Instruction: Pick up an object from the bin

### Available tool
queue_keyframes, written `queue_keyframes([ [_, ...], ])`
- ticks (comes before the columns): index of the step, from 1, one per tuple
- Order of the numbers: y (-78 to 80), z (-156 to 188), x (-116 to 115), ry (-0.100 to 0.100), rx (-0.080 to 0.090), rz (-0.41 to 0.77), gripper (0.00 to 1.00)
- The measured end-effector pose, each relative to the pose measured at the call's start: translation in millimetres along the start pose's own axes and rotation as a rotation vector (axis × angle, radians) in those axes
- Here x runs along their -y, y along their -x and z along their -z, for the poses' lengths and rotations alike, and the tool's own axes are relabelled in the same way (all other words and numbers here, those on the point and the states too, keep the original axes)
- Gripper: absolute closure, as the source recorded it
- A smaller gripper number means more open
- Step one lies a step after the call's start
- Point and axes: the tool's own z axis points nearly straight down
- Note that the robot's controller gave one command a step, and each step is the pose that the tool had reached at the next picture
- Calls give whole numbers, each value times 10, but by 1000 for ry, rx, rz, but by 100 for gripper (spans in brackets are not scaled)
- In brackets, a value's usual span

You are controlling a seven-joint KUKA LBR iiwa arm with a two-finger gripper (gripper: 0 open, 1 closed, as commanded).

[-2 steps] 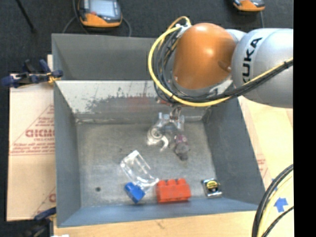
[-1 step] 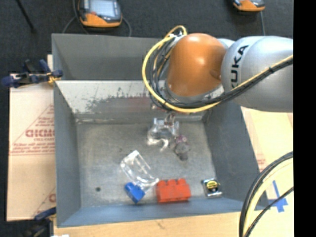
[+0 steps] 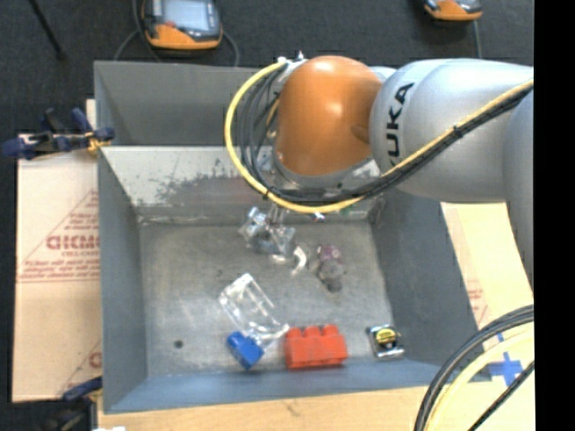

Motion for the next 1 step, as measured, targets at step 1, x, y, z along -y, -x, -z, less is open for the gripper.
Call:
queue_keyframes([
  [1, -16, -7, 13, 0, -2, -2, 0],
])
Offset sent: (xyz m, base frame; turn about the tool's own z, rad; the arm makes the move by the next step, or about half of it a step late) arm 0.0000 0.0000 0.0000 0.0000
